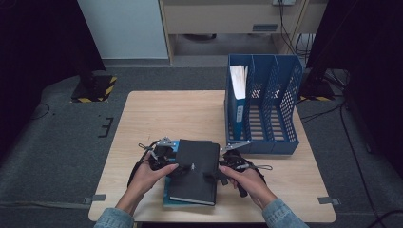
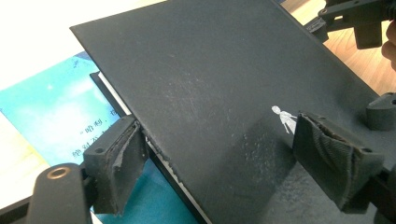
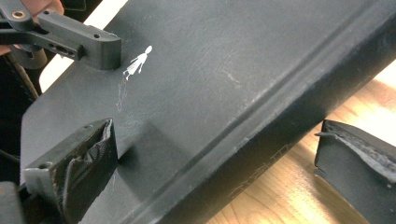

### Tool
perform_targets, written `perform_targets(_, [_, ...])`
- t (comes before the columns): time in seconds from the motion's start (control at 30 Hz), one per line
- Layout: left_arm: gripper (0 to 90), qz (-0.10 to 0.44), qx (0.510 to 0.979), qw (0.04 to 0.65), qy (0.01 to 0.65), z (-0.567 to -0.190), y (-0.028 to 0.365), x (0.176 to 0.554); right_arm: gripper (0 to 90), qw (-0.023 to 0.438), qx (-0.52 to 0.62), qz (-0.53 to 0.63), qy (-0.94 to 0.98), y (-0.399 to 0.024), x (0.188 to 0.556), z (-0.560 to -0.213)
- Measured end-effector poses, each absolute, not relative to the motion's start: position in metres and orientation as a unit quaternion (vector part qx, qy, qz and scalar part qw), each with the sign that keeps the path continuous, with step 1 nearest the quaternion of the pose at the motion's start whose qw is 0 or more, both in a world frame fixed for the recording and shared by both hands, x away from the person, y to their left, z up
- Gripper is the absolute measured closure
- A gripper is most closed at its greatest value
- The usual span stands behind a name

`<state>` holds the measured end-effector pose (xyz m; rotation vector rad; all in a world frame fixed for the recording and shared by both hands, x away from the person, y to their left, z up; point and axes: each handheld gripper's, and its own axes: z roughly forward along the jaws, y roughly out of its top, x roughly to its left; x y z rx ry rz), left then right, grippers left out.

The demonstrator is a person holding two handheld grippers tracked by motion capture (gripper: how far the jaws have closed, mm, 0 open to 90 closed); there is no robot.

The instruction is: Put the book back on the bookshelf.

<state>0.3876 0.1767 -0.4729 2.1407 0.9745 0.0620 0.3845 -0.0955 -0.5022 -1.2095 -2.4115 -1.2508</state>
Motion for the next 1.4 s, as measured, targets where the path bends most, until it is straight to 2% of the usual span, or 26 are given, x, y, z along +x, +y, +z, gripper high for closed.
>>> perform_targets(0.33, [16.3,0.021,0.845,0.375,0.380,-0.472,0.175,0.390,0.0,0.108,-0.410,-0.419,-0.803,-0.097,0.388,-0.506])
perform_targets(0.57, [16.2,0.015,0.847,0.376,0.376,-0.472,0.175,0.394,0.1,0.144,-0.420,-0.444,-0.778,-0.096,0.390,-0.517])
perform_targets(0.97, [14.2,0.007,0.838,0.393,0.377,-0.477,0.176,0.396,0.3,0.162,-0.415,-0.460,-0.768,-0.096,0.393,-0.522])
perform_targets(1.27, [29.7,0.018,0.828,0.408,0.383,-0.462,0.184,0.395,5.8,0.132,-0.404,-0.461,-0.779,-0.097,0.390,-0.506])
perform_targets(1.4, [33.7,0.022,0.829,0.410,0.381,-0.456,0.187,0.395,6.9,0.115,-0.394,-0.457,-0.789,-0.096,0.390,-0.498])
